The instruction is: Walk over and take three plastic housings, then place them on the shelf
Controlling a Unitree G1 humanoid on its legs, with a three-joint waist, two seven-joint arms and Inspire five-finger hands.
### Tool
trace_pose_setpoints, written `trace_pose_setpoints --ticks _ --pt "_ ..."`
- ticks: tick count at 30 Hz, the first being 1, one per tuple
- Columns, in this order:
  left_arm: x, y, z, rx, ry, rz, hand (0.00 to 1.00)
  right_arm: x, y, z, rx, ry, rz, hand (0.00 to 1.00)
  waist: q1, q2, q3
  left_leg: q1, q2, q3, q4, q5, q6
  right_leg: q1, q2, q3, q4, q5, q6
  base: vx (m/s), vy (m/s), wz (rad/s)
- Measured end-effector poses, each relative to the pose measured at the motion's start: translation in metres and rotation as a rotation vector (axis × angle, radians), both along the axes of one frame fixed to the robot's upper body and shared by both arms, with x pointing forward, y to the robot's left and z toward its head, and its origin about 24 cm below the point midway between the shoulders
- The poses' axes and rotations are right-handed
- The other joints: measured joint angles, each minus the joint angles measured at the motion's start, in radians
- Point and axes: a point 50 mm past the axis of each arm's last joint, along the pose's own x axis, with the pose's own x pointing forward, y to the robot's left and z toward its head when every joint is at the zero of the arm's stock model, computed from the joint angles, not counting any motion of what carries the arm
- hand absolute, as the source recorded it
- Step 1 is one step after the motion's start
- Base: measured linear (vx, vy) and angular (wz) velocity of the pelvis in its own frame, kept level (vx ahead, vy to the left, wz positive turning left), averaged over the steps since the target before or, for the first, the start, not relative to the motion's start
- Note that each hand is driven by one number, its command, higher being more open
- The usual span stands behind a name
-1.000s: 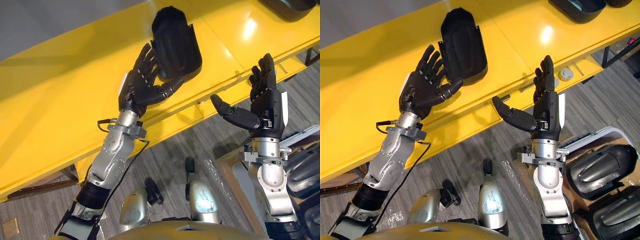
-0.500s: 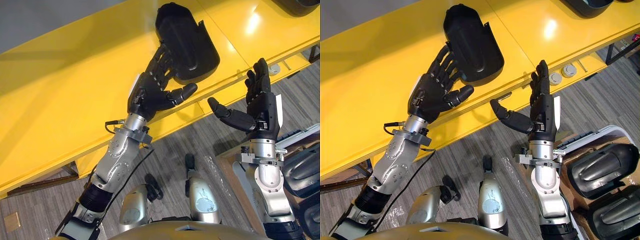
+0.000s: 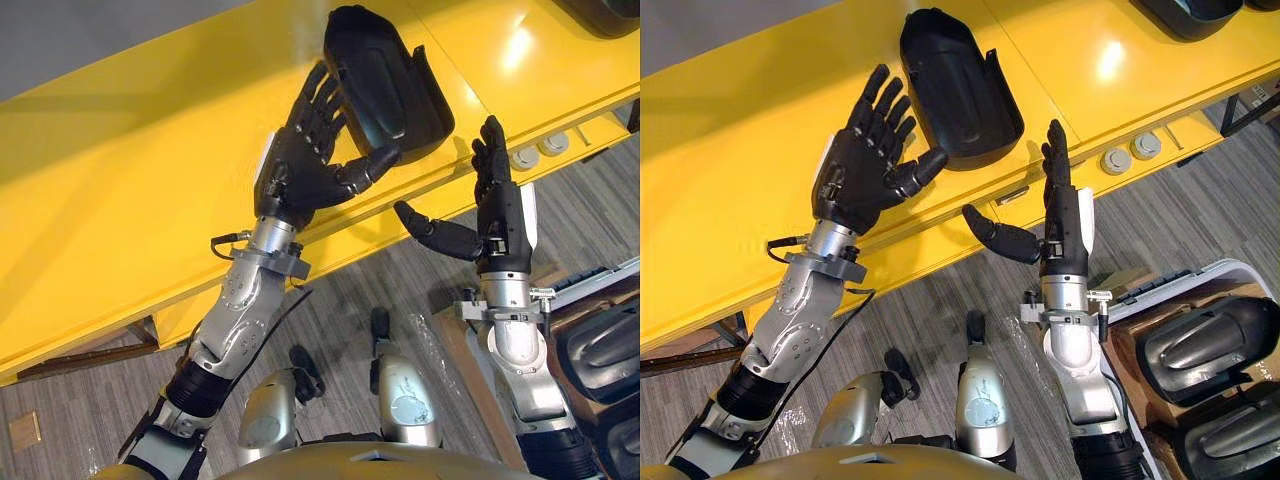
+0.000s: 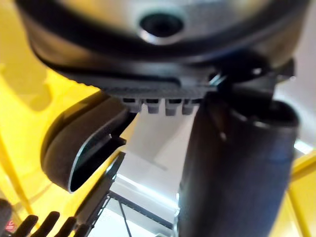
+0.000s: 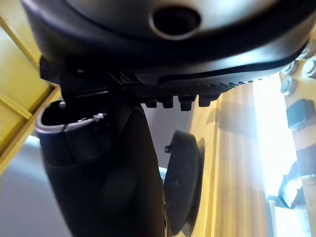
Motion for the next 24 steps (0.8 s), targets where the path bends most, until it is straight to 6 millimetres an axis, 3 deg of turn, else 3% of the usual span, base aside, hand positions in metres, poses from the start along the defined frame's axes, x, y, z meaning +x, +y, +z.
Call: trace_pose_setpoints --ticks 3,6,10,17,24 --pt "-0.001 0.002 0.009 -0.055 -0.063 0.010 1.00 0.006 -0.002 0.007 -0.072 -0.039 -0.089 1.00 0.006 -0.006 0.004 -0.001 0.000 -0.010 0.001 0.003 0.000 0.006 -0.001 -0.011 0.000 0.000 -0.001 -0.03 0.003 0.12" --pt "-0.011 0.007 0.034 -0.166 -0.220 0.007 1.00 0.013 -0.008 0.020 -0.143 -0.092 -0.174 1.00 0.020 -0.016 0.006 -0.010 0.000 -0.024 0.007 0.004 0.000 0.008 -0.001 -0.024 0.000 -0.001 -0.001 -0.02 0.002 0.12" --pt "-0.022 0.009 0.052 -0.241 -0.338 -0.004 1.00 0.016 -0.015 0.029 -0.134 -0.121 -0.222 1.00 0.031 -0.021 0.004 -0.014 0.002 -0.039 0.014 0.004 0.001 0.018 -0.001 -0.037 0.000 -0.001 -0.002 -0.02 0.010 0.13" --pt "-0.020 0.008 0.051 -0.223 -0.326 -0.005 1.00 0.021 -0.016 0.038 -0.139 -0.151 -0.221 1.00 0.038 -0.045 0.004 -0.014 0.002 -0.040 0.016 0.004 0.002 0.021 -0.003 -0.039 0.000 -0.001 -0.002 -0.04 0.009 0.01" --pt "-0.008 0.012 0.032 -0.185 -0.242 0.020 1.00 0.043 -0.032 0.044 -0.231 -0.097 -0.250 1.00 0.049 -0.048 0.005 -0.033 0.005 -0.061 0.025 0.007 0.001 0.021 -0.002 -0.066 -0.001 -0.001 -0.002 -0.02 0.005 0.08"
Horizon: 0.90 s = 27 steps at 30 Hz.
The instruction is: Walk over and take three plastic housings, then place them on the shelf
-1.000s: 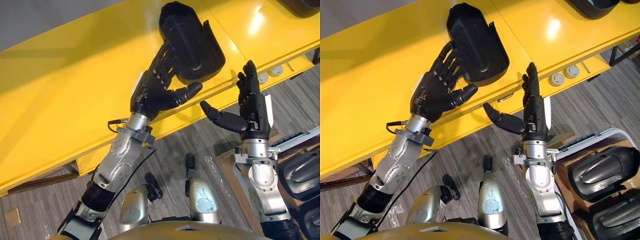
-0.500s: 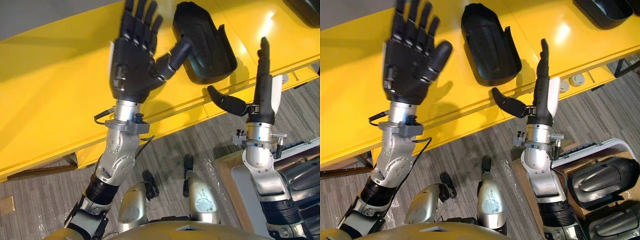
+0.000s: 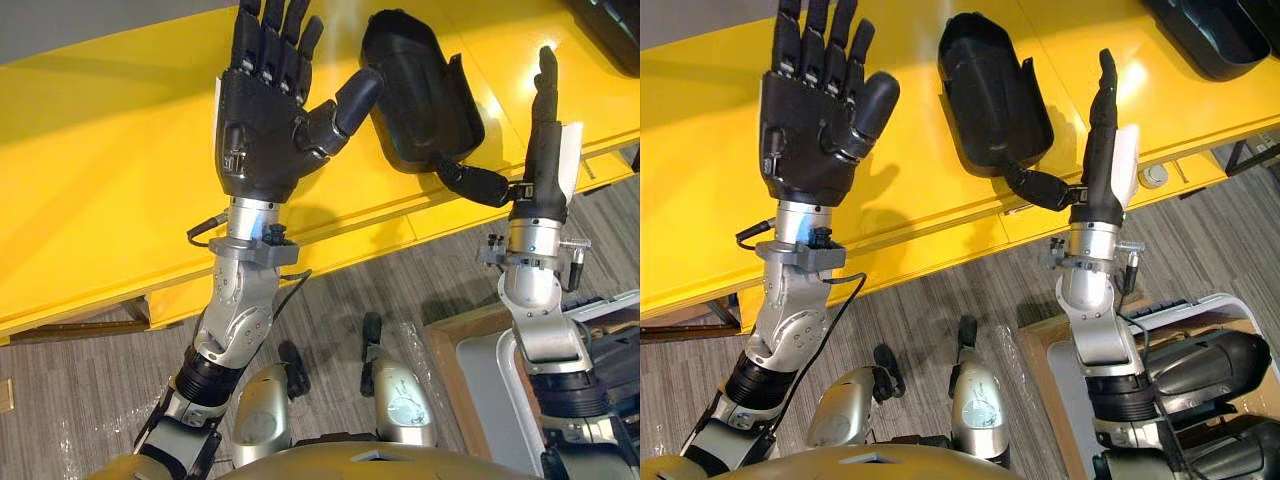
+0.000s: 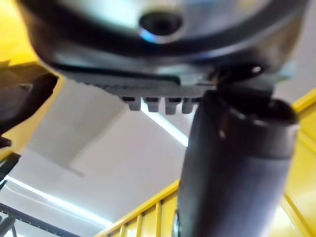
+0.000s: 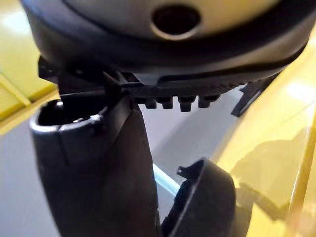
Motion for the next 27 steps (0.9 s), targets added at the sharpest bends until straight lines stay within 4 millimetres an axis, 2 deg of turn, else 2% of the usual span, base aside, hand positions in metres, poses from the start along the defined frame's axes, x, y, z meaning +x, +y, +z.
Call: trace_pose_setpoints --ticks 8,20,27 --pt "0.000 0.005 -0.004 0.006 0.007 0.013 1.00 0.017 -0.006 0.005 0.002 0.011 -0.024 1.00 0.027 -0.004 -0.001 -0.004 -0.007 -0.021 -0.006 0.010 0.002 0.006 -0.004 -0.019 0.000 0.000 -0.001 -0.02 0.008 0.09" --pt "0.005 0.020 -0.004 -0.024 0.014 0.063 1.00 0.036 -0.009 0.016 0.006 0.011 -0.037 1.00 0.031 -0.013 0.004 -0.023 -0.016 -0.045 -0.008 0.021 0.004 0.003 -0.012 -0.040 0.003 -0.002 -0.002 -0.03 0.012 0.06" --pt "0.009 0.026 -0.009 -0.023 0.035 0.076 1.00 0.044 -0.024 0.033 -0.033 -0.009 -0.110 1.00 0.051 -0.024 0.010 -0.032 -0.017 -0.058 -0.007 0.025 0.005 0.002 -0.013 -0.056 0.003 -0.002 -0.003 -0.01 0.011 0.05"
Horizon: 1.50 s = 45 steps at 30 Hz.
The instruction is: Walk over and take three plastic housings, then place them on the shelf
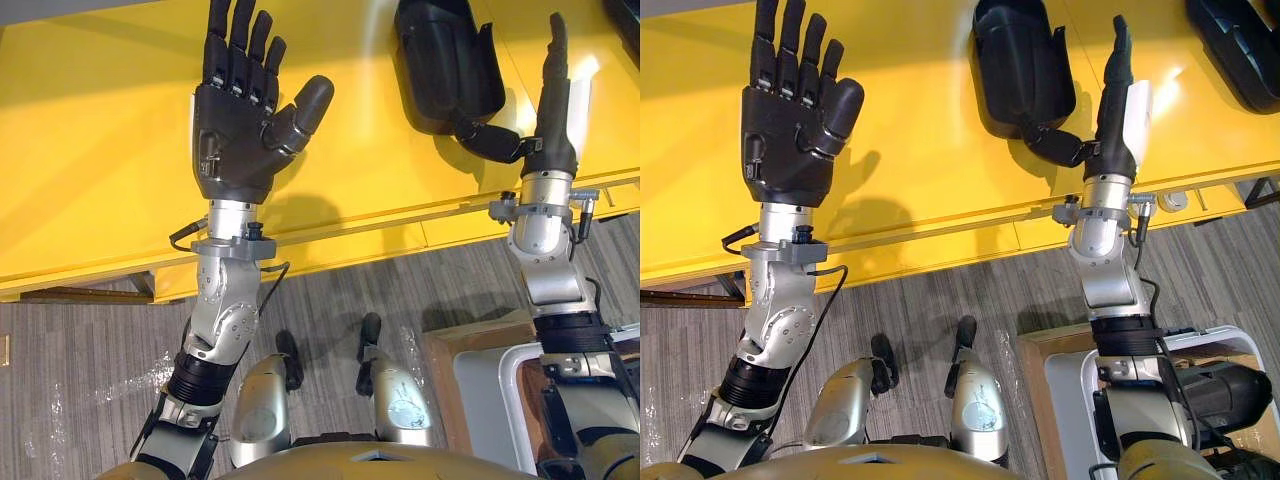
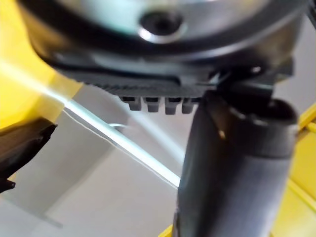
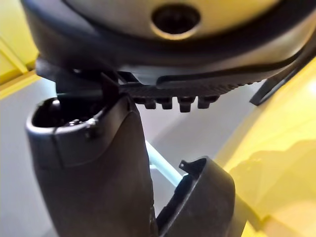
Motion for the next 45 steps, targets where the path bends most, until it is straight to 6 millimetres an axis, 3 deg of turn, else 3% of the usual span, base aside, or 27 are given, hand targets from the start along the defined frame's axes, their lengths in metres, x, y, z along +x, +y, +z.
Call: trace_pose_setpoints --ticks 9,15,19,23,27,32,36,40,45 --pt "-0.004 0.008 -0.017 -0.008 0.058 0.001 1.00 -0.008 -0.012 0.005 0.025 -0.046 -0.047 1.00 0.006 -0.002 0.001 0.000 -0.002 -0.006 0.007 -0.002 -0.002 0.005 -0.002 -0.003 0.003 -0.002 -0.002 -0.02 0.018 0.02" --pt "-0.006 0.007 -0.026 0.018 0.110 -0.016 1.00 -0.057 -0.012 0.030 -0.019 -0.301 0.042 1.00 -0.010 -0.003 0.001 0.023 0.006 0.013 0.013 -0.022 -0.013 0.020 0.002 0.013 0.001 -0.003 -0.001 -0.02 0.019 -0.11" --pt "-0.008 -0.001 -0.028 0.034 0.124 -0.049 1.00 -0.075 -0.002 0.031 0.012 -0.390 0.111 1.00 -0.020 -0.003 -0.010 0.037 0.012 0.026 0.005 -0.028 -0.016 0.026 0.009 0.025 -0.009 -0.004 -0.002 -0.02 0.008 -0.11" --pt "-0.025 -0.014 -0.043 0.090 0.170 -0.068 1.00 -0.090 0.000 -0.006 0.188 -0.315 0.115 1.00 -0.024 0.008 -0.076 0.071 0.012 0.033 -0.027 -0.020 -0.017 0.059 0.015 0.026 -0.048 -0.003 -0.002 0.06 0.001 -0.04" --pt "-0.036 -0.014 -0.056 0.127 0.214 -0.024 1.00 -0.102 0.000 -0.047 0.451 -0.217 0.103 1.00 -0.024 0.034 -0.136 0.128 0.002 0.035 -0.083 -0.011 -0.030 0.102 0.019 0.022 -0.079 -0.004 -0.003 0.09 -0.011 -0.03" --pt "-0.051 -0.010 -0.075 0.152 0.292 0.030 1.00 -0.123 0.026 -0.109 0.820 -0.032 0.120 1.00 -0.023 0.064 -0.181 0.195 -0.005 0.048 -0.143 -0.001 -0.039 0.144 0.022 0.024 -0.089 -0.018 -0.001 0.02 -0.008 -0.08" --pt "-0.063 -0.010 -0.085 0.141 0.316 0.020 1.00 -0.140 0.043 -0.143 0.915 0.115 0.057 1.00 -0.021 0.056 -0.211 0.232 -0.016 0.085 -0.193 0.014 -0.039 0.140 0.022 0.052 -0.090 -0.018 -0.001 -0.04 -0.004 -0.19" --pt "-0.068 -0.018 -0.085 0.139 0.285 -0.023 1.00 -0.153 0.039 -0.154 0.938 0.154 -0.035 1.00 -0.027 0.040 -0.241 0.253 -0.014 0.161 -0.200 0.009 -0.042 0.114 0.032 0.123 -0.090 -0.013 0.007 -0.06 0.004 -0.56" --pt "-0.067 -0.037 -0.086 0.149 0.293 -0.102 1.00 -0.168 0.021 -0.159 0.900 0.170 -0.131 1.00 -0.091 0.037 -0.269 0.297 0.014 0.307 -0.163 -0.042 -0.057 0.083 0.066 0.265 -0.083 -0.005 0.018 -0.03 0.027 -0.88"
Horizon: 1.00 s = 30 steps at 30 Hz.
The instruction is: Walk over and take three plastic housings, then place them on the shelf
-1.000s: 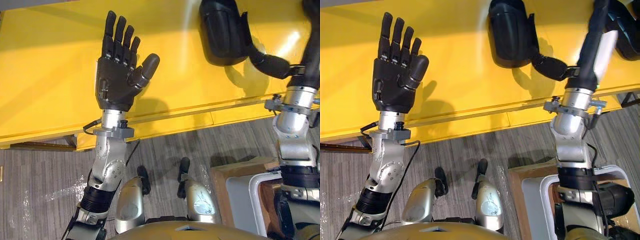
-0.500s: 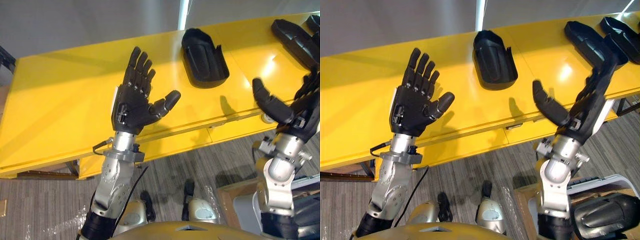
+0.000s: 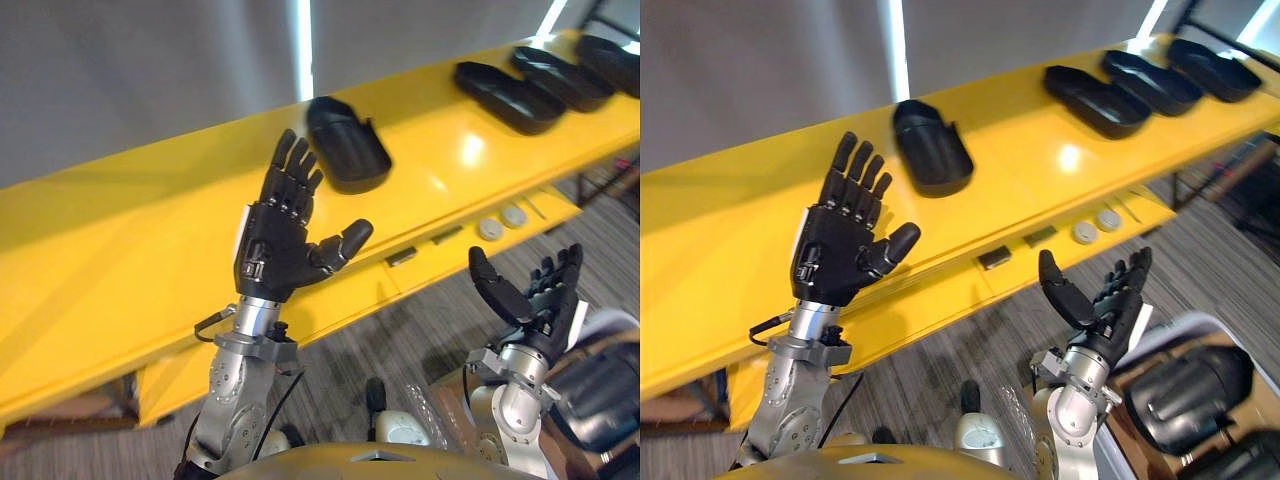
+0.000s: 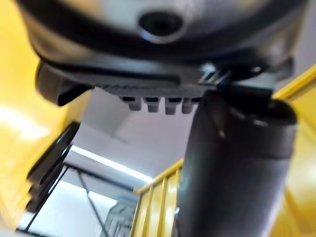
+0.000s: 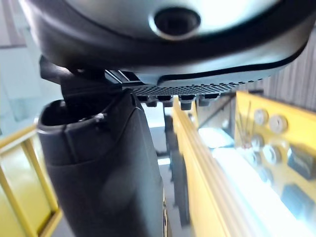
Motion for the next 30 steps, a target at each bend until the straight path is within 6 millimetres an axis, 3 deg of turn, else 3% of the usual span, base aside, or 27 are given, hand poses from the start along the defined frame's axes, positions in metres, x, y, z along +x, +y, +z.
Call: trace_pose_setpoints --ticks 2,6,8,9,11,14,17,19,21,23,25,26,27,28,30 --pt "0.008 -0.012 -0.003 0.033 0.025 -0.007 1.00 -0.012 -0.010 -0.005 -0.034 0.055 -0.015 1.00 -0.042 0.000 -0.025 0.002 0.017 0.052 0.022 -0.020 -0.008 -0.023 0.018 0.047 0.000 0.005 -0.003 0.00 -0.006 -0.72" --pt "0.019 -0.016 -0.003 0.050 0.045 0.031 1.00 -0.022 -0.015 -0.014 -0.013 0.101 0.010 1.00 -0.079 -0.001 -0.027 0.018 0.039 0.100 0.062 -0.037 -0.016 -0.050 0.057 0.114 -0.004 0.001 -0.018 -0.03 -0.048 -0.71" --pt "0.020 -0.013 -0.003 0.063 0.052 0.079 1.00 -0.021 -0.016 -0.020 -0.002 0.118 0.077 1.00 -0.063 0.003 -0.028 0.007 0.054 -0.012 0.124 -0.055 0.016 -0.048 0.082 0.168 -0.005 0.002 -0.029 0.01 -0.109 -0.91" --pt "0.021 -0.010 -0.003 0.068 0.058 0.102 1.00 -0.018 -0.016 -0.022 -0.009 0.126 0.130 1.00 -0.053 0.015 -0.035 -0.009 0.061 -0.102 0.169 -0.072 0.046 -0.044 0.093 0.190 -0.003 -0.001 -0.036 0.04 -0.079 -0.79" --pt "0.021 -0.008 -0.003 0.066 0.066 0.128 1.00 -0.012 -0.015 -0.021 -0.013 0.111 0.208 1.00 -0.037 0.035 -0.043 -0.040 0.067 -0.224 0.252 -0.085 0.068 -0.046 0.106 0.217 -0.002 0.001 -0.048 0.04 -0.031 -0.87" --pt "0.022 0.002 -0.005 0.072 0.085 0.177 1.00 0.004 -0.007 -0.013 -0.026 0.061 0.345 1.00 -0.018 0.049 -0.046 -0.071 0.060 -0.331 0.327 -0.089 0.063 -0.053 0.117 0.232 -0.003 0.007 -0.056 0.02 0.033 -0.61" --pt "0.020 0.013 -0.004 0.081 0.078 0.233 1.00 0.024 0.003 -0.003 -0.020 -0.016 0.443 1.00 -0.007 0.076 -0.044 -0.091 0.049 -0.374 0.318 -0.111 0.042 -0.088 0.117 0.223 -0.001 0.027 -0.061 0.00 0.067 -0.14" --pt "0.022 0.017 -0.001 0.081 0.067 0.251 1.00 0.034 0.011 -0.004 0.008 -0.037 0.481 1.00 0.014 0.071 -0.013 -0.109 0.041 -0.398 0.324 -0.121 0.031 -0.102 0.112 0.218 0.006 0.040 -0.045 -0.03 0.067 0.11" --pt "0.023 0.020 -0.001 0.079 0.065 0.268 1.00 0.040 0.018 -0.008 0.022 -0.026 0.505 1.00 0.034 0.076 0.055 -0.128 0.040 -0.445 0.370 -0.140 0.030 -0.118 0.116 0.199 0.060 0.042 -0.038 -0.06 0.075 0.19" --pt "0.022 0.024 -0.003 0.081 0.076 0.279 1.00 0.036 0.023 -0.017 0.045 0.010 0.500 1.00 0.045 0.083 0.089 -0.115 0.038 -0.466 0.378 -0.164 0.024 -0.119 0.121 0.200 0.095 0.040 -0.037 -0.09 0.095 0.03" --pt "0.017 0.029 -0.007 0.088 0.078 0.278 1.00 0.024 0.026 -0.030 0.096 0.058 0.467 1.00 0.045 0.081 0.118 -0.069 0.035 -0.461 0.356 -0.199 0.020 -0.113 0.128 0.212 0.131 0.038 -0.032 -0.11 0.116 -0.23" --pt "0.014 0.030 -0.009 0.091 0.080 0.273 1.00 0.013 0.027 -0.036 0.128 0.078 0.440 1.00 0.044 0.074 0.136 -0.033 0.026 -0.452 0.330 -0.218 0.017 -0.113 0.130 0.223 0.167 0.023 -0.013 -0.13 0.095 -0.43" --pt "0.011 0.031 -0.011 0.097 0.082 0.266 1.00 0.003 0.027 -0.042 0.154 0.095 0.415 1.00 0.043 0.057 0.162 0.008 0.008 -0.438 0.308 -0.229 0.017 -0.115 0.125 0.233 0.208 0.011 0.001 -0.32 0.101 -0.63" --pt "0.007 0.031 -0.016 0.112 0.098 0.250 1.00 -0.010 0.027 -0.047 0.204 0.095 0.408 1.00 0.043 0.021 0.190 0.033 -0.020 -0.415 0.298 -0.229 0.026 -0.114 0.097 0.200 0.226 0.012 0.004 -0.33 0.053 -0.57" --pt "0.004 0.029 -0.019 0.130 0.112 0.229 1.00 -0.020 0.027 -0.047 0.230 0.087 0.421 1.00 0.036 0.004 0.199 0.014 -0.039 -0.379 0.306 -0.233 0.056 -0.125 0.049 0.152 0.193 -0.018 0.018 -0.40 0.070 -0.63"
